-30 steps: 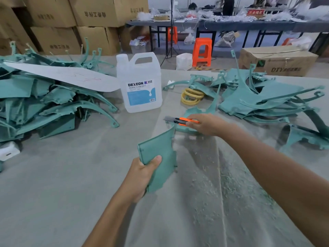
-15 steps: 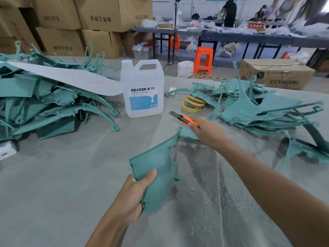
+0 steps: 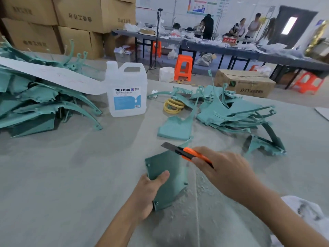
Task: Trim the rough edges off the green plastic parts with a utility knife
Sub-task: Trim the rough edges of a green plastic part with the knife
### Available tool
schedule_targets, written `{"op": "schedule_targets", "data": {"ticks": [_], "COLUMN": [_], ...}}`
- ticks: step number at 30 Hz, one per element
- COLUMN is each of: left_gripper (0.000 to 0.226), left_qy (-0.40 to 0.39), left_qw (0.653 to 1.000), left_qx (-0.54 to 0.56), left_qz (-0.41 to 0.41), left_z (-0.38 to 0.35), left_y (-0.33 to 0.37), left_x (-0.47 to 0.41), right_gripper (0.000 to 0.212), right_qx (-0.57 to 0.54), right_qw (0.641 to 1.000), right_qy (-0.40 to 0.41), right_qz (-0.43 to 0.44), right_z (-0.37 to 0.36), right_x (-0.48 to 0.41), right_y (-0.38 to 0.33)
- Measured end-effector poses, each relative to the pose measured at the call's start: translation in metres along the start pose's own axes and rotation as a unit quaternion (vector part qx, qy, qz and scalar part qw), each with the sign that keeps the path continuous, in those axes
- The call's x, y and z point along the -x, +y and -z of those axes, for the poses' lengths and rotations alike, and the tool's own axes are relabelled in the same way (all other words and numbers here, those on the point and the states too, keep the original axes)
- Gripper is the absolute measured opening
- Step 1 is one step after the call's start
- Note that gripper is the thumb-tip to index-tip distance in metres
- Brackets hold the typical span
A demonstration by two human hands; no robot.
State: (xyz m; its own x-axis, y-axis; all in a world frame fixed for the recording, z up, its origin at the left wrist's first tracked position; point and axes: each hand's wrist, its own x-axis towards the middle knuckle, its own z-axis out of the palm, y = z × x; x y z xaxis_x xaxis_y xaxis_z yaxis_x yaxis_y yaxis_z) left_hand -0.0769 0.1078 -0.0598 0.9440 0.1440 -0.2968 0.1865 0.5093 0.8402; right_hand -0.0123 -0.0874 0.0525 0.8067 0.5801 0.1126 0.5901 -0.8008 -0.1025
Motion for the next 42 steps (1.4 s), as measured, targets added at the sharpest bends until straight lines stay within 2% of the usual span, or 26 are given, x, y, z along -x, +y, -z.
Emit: {"op": "schedule_targets", "data": {"ticks": [4,7,11,13,17,21,24,27,30,32,35,38,42], "left_gripper": [0.03,0.028,0.03,0.03,0.031,0.031,0.03,0.032,0.032,0.033,0.035,0.035,0.036], "left_qy": [-0.01,-0.008,-0.023,-0.034,-0.055,-0.081,-0.075,-0.066,-0.066,-0.065,-0.057,-0.051,-0.058], "left_qw": [1.0,1.0,1.0,0.999,0.998,0.996,0.997,0.997,0.998,0.998,0.998,0.998,0.998], "left_qx": [-0.005,0.006,0.005,0.001,-0.001,0.021,0.025,0.014,0.016,0.013,0.006,0.024,0.005], "left_qz": [0.004,0.008,0.002,0.0,0.019,0.035,0.023,0.022,0.018,0.01,0.009,0.016,0.024], "left_z": [0.002,0.003,0.005,0.006,0.009,0.015,0.014,0.012,0.013,0.013,0.013,0.015,0.012], "left_y": [-0.001,-0.002,-0.003,-0.003,-0.003,-0.004,-0.006,-0.005,-0.006,-0.007,-0.007,-0.007,-0.006], "left_x": [0.001,0.001,-0.001,-0.001,-0.003,-0.003,-0.004,-0.005,-0.005,-0.005,-0.005,-0.006,-0.006], "right_gripper": [0.045,0.041,0.035,0.031,0.03,0.034,0.037,0.036,0.026,0.024,0.026,0.031,0.034], "right_qx": [0.068,0.07,0.065,0.077,0.027,0.025,-0.04,-0.114,-0.153,-0.138,-0.087,-0.016,0.054], "right_qw": [0.997,0.997,0.995,0.992,0.985,0.984,0.981,0.979,0.985,0.99,0.996,0.998,0.981], "right_qy": [-0.035,-0.04,-0.022,-0.04,-0.08,-0.053,0.019,0.069,0.056,0.008,-0.019,-0.018,-0.059], "right_qz": [0.012,-0.017,-0.066,-0.09,-0.149,-0.17,-0.19,-0.157,-0.061,-0.013,-0.012,-0.063,-0.178], "right_z": [-0.002,-0.008,-0.017,-0.025,-0.049,-0.07,-0.072,-0.06,-0.046,-0.041,-0.037,-0.037,-0.051], "right_x": [-0.006,-0.015,-0.043,-0.061,-0.081,-0.078,-0.068,-0.05,-0.029,-0.019,-0.024,-0.046,-0.065], "right_y": [-0.031,-0.025,0.021,0.051,0.099,0.118,0.111,0.081,0.033,0.007,0.003,0.039,0.108]}}
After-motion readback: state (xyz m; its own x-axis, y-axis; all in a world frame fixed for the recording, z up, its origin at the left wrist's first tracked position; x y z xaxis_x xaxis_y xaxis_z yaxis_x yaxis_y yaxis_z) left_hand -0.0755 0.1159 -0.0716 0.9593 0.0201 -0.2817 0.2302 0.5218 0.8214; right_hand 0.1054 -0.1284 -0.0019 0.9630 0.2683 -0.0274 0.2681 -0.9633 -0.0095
